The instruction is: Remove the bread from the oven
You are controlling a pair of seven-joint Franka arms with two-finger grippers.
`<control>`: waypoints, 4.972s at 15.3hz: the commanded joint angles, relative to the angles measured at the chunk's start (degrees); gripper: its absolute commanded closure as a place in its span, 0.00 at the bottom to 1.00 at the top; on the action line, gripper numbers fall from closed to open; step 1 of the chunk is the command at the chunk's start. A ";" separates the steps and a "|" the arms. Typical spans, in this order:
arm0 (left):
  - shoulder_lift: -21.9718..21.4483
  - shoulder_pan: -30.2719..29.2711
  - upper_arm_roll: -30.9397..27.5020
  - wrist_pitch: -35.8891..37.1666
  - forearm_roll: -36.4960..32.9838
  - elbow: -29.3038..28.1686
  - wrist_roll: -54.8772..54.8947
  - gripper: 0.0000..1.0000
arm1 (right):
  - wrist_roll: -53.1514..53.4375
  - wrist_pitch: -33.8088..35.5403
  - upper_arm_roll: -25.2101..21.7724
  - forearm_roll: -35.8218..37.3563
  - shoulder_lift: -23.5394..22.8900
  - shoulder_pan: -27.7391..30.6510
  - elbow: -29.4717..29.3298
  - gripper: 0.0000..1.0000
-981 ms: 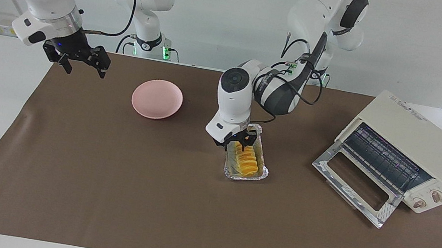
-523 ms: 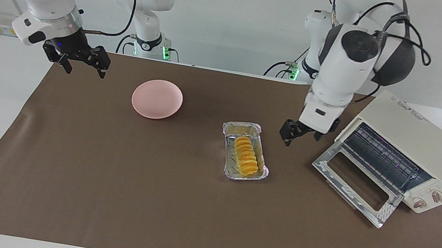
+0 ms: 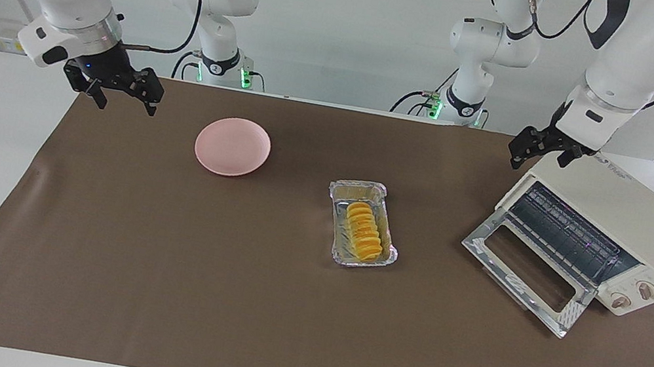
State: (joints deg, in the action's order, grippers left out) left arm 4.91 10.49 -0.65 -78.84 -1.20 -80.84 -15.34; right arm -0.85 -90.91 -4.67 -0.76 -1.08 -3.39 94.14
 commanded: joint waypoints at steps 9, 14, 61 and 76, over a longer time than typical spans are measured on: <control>-11.16 -10.67 4.16 -3.16 2.34 -14.18 18.24 0.00 | -1.35 0.47 0.54 0.84 0.99 0.58 0.78 0.00; -7.30 -10.58 4.34 -1.76 2.61 -12.77 18.15 0.00 | -1.35 0.47 0.54 0.84 0.99 0.58 0.78 0.00; -8.69 -10.41 4.25 -2.01 2.69 -13.29 17.89 0.00 | 35.57 -28.09 2.21 -5.13 -30.74 -32.56 -11.35 0.00; -8.69 -10.41 4.25 -2.01 2.69 -13.29 17.89 0.00 | 34.51 -37.48 2.21 -5.04 -29.78 -33.09 -0.90 0.06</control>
State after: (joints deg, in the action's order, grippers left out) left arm -2.83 0.96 3.29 -80.27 0.66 -93.38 1.99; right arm 34.23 -125.41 -2.48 -5.28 -32.31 -36.44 90.04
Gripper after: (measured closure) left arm 0.000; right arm 0.026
